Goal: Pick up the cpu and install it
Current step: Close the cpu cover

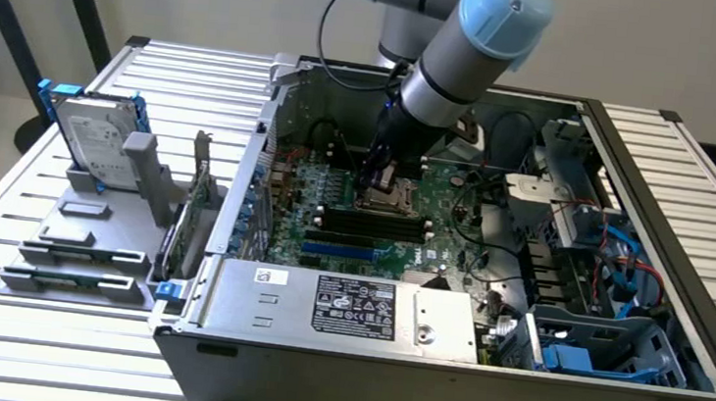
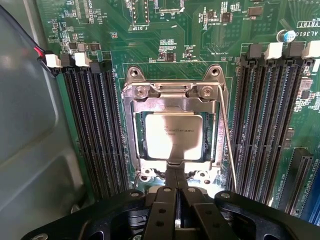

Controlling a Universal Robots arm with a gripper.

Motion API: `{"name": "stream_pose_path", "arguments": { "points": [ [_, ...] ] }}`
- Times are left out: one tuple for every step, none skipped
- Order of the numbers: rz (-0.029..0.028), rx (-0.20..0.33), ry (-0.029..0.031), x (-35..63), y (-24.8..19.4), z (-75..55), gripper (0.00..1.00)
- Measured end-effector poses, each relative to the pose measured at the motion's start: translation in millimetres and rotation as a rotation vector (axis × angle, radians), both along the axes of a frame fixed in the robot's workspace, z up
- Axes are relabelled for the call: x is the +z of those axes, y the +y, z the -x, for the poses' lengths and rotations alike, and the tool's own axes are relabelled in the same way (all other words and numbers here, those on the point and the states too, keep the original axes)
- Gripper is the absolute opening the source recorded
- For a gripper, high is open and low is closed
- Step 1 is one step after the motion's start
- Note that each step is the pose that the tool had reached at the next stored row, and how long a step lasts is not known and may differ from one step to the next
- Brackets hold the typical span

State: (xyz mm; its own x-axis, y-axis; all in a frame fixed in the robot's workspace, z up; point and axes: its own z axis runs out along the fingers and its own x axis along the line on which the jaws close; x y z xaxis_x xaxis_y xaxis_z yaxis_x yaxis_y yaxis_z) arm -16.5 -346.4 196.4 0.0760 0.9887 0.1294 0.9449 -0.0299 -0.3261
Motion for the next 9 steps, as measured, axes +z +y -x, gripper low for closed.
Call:
{"name": "stream_pose_path", "arguments": {
  "points": [
    [-0.0001,0.000,0.0001,-0.2,-0.1,0.0,0.11],
    [-0.0002,0.000,0.0001,-0.4,-0.2,0.1,0.11],
    [-0.0002,0.000,0.0001,-0.4,-0.2,0.0,0.11],
    [-0.0007,0.000,0.0001,-0.4,-0.3,0.0,0.11],
    [-0.0018,0.000,0.0000,-0.4,-0.3,0.1,0.11],
    [-0.0032,0.000,0.0001,-0.3,-0.4,0.1,0.11],
    [-0.0060,0.000,0.0000,0.6,-0.5,0.2,0.11],
    [-0.0085,0.000,0.0000,1.8,-0.6,0.3,0.11],
    [-0.0103,0.000,0.0000,3.0,-0.7,0.4,0.11]
  ]
}}
